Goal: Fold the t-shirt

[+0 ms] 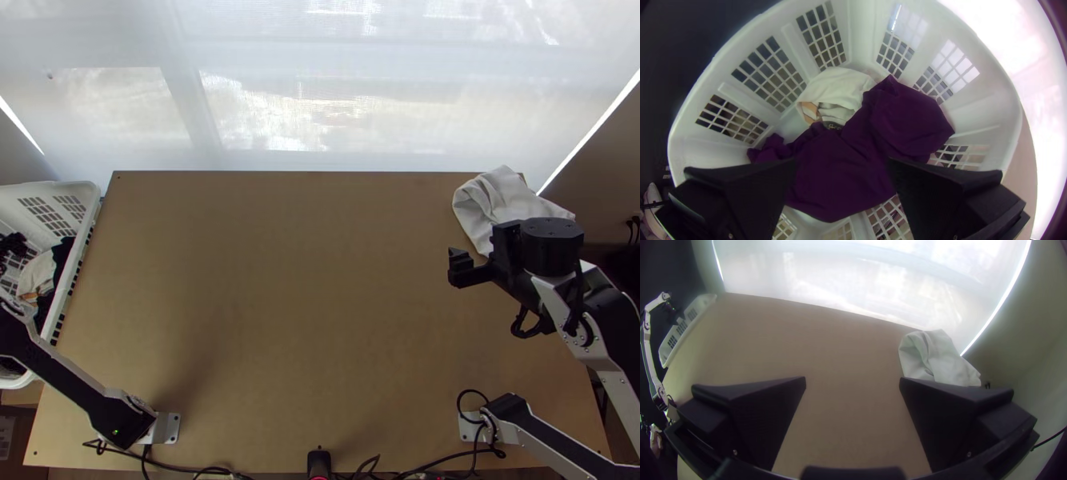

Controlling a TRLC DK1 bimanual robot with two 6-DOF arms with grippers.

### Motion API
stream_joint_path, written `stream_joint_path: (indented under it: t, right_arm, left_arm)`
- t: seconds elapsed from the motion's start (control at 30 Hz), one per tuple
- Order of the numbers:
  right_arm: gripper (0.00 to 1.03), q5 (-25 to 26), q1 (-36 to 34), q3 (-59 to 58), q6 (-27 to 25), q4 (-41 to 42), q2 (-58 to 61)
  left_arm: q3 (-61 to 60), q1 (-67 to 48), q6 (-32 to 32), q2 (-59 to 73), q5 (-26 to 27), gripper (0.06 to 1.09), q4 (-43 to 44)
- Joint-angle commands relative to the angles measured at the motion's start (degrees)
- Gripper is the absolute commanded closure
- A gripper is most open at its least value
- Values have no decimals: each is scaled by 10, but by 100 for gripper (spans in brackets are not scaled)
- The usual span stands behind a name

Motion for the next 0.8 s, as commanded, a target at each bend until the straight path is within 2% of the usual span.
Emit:
stream_joint_path:
  t: [0.0,0.4,0.77]
  right_arm:
    - [5,-1,-27,-4,-13,-33,1]
    - [5,0,-66,-27,-36,-48,0]
    - [5,0,-73,-39,-46,-54,5]
  left_arm:
    - [30,-25,1,110,-1,11,61]
    - [43,-15,-15,198,-8,11,105]
    - [43,-19,-32,241,-12,11,120]
